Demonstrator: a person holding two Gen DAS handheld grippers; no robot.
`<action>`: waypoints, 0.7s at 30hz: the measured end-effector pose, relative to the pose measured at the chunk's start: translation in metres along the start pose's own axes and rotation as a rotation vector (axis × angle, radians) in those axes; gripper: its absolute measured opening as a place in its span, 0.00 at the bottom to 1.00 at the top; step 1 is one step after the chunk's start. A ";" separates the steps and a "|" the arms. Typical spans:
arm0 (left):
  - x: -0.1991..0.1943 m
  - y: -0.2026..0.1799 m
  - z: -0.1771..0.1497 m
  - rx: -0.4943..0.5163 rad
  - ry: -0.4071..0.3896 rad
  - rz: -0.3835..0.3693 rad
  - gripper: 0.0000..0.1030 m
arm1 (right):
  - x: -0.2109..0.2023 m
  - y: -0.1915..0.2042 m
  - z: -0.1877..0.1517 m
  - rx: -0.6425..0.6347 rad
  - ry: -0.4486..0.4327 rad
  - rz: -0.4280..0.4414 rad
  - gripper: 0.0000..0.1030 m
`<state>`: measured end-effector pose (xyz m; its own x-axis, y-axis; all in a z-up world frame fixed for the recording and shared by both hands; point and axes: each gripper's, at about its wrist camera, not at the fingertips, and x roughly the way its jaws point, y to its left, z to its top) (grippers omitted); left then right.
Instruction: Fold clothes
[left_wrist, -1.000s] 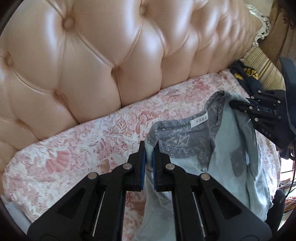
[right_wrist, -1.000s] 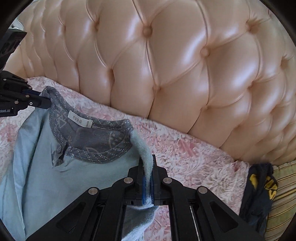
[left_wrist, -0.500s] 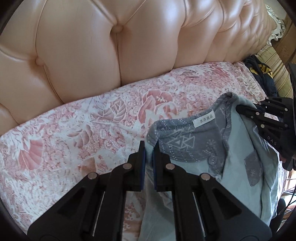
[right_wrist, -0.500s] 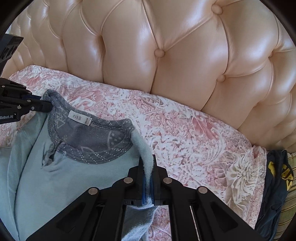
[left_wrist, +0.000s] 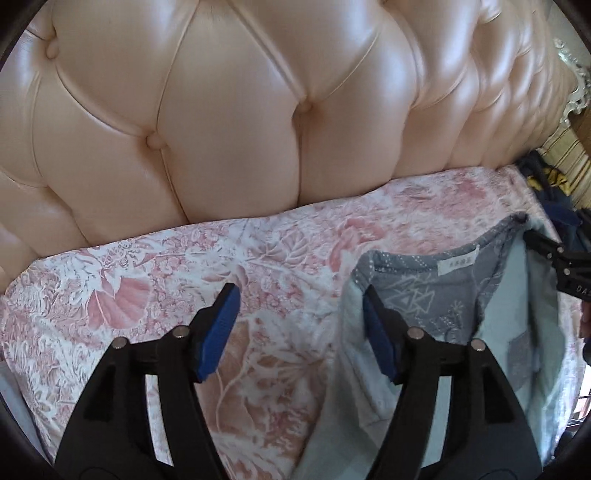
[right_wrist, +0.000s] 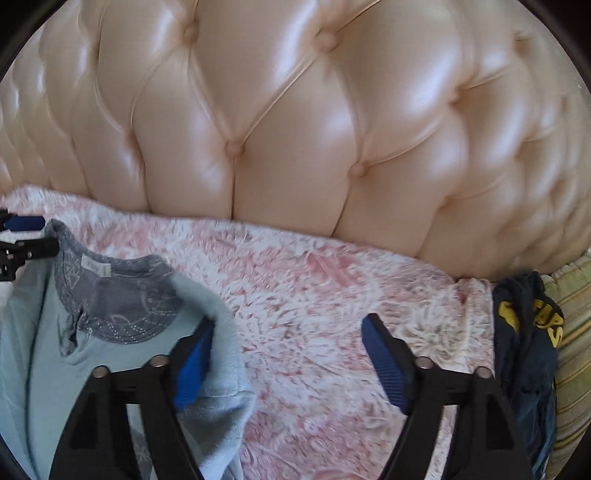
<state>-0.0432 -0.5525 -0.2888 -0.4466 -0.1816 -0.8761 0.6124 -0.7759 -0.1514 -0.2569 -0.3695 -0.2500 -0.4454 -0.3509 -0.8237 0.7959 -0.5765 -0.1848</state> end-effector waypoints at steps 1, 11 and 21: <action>-0.002 0.006 0.001 -0.048 0.015 -0.025 0.69 | -0.003 -0.001 -0.001 -0.001 0.013 0.028 0.78; -0.027 0.014 0.000 -0.058 0.033 0.029 0.77 | -0.048 -0.040 -0.008 0.139 -0.030 0.009 0.78; -0.020 0.001 0.006 0.100 0.190 0.247 0.77 | -0.109 0.025 -0.101 0.064 -0.021 0.109 0.78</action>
<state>-0.0375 -0.5536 -0.2683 -0.1571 -0.2636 -0.9518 0.6158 -0.7796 0.1142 -0.1471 -0.2710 -0.2195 -0.3665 -0.4287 -0.8258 0.8126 -0.5798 -0.0597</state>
